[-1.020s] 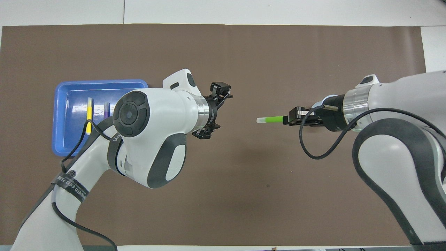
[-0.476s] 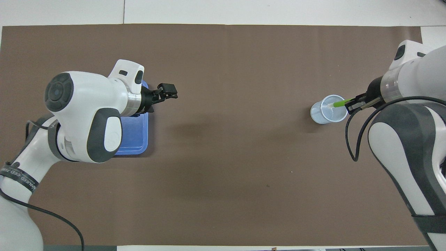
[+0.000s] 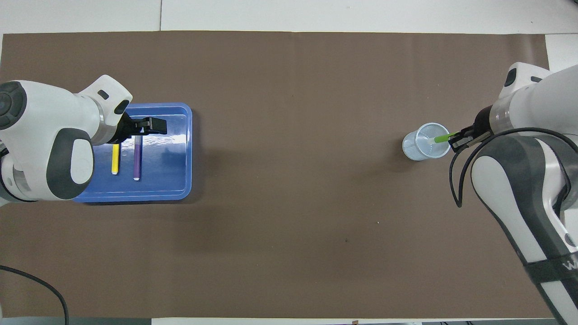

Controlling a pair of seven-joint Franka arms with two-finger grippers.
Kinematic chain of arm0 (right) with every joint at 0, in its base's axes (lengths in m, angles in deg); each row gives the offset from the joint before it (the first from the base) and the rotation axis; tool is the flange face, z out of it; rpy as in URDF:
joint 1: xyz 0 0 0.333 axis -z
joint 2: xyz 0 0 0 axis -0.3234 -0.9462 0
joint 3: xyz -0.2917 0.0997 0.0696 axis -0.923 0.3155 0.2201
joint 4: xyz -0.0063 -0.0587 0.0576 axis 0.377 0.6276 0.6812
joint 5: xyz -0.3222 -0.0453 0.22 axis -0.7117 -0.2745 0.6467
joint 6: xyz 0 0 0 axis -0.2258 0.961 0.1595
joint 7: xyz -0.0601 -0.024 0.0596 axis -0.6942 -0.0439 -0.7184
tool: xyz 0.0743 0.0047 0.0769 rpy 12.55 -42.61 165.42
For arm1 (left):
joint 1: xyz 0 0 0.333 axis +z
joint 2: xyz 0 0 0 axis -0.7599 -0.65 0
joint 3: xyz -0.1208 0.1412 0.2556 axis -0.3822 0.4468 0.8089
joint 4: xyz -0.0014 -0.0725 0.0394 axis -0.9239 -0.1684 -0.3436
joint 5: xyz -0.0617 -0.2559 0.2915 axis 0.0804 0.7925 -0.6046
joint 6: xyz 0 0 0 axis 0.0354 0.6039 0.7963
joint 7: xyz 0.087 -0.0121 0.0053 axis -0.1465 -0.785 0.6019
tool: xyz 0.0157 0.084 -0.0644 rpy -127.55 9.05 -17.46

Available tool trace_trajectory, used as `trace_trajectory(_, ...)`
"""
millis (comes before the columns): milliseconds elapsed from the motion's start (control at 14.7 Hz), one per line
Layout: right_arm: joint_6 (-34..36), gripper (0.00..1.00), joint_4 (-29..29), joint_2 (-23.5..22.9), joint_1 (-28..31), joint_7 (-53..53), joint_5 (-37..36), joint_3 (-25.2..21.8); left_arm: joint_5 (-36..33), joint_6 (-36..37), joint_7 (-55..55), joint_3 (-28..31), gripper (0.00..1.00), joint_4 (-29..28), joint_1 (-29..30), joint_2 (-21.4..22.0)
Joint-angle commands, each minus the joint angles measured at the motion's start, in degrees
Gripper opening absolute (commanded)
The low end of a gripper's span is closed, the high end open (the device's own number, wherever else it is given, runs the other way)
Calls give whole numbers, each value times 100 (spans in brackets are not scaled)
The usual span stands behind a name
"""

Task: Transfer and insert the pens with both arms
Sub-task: 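Grasp the purple pen with the left gripper while the right gripper withdraws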

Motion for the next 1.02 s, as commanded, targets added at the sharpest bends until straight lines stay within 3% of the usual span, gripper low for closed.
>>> trace_trajectory(0,-378,0,386,45,102,62,-105,48,-165,44,-693,-58,100,-160,303,29)
trace_trajectory(136,-615,0,553,28,102,53,-105,48,-173,27,-1055,-58,100,-160,462,-111)
trace_trajectory(204,-817,8,693,28,102,62,-105,48,-191,-26,-1117,-58,100,-160,463,-216)
trace_trajectory(272,-949,24,773,28,93,62,-105,48,-374,-52,-1144,-58,100,-160,463,-330)
trace_trajectory(408,-977,73,774,28,93,62,-105,48,-726,-166,-1161,-58,100,-160,480,-533)
trace_trajectory(544,-968,95,739,19,84,80,-105,48,-736,-403,-1179,-58,100,-160,524,-761)
trace_trajectory(612,-942,100,686,-7,84,97,-105,48,-736,-526,-1179,-58,100,-160,516,-884)
trace_trajectory(748,-749,100,458,-60,49,115,-44,66,-736,-650,-1170,-67,99,-160,507,-964)
trace_trajectory(816,-574,100,292,-121,40,106,35,66,-736,-676,-1161,-67,89,-160,515,-1008)
trace_trajectory(884,-381,100,125,-148,31,106,253,74,-736,-668,-1135,-67,56,-151,498,-1008)
trace_trajectory(952,-231,100,36,-139,23,97,638,83,-736,-685,-1126,-67,12,-134,515,-1017)
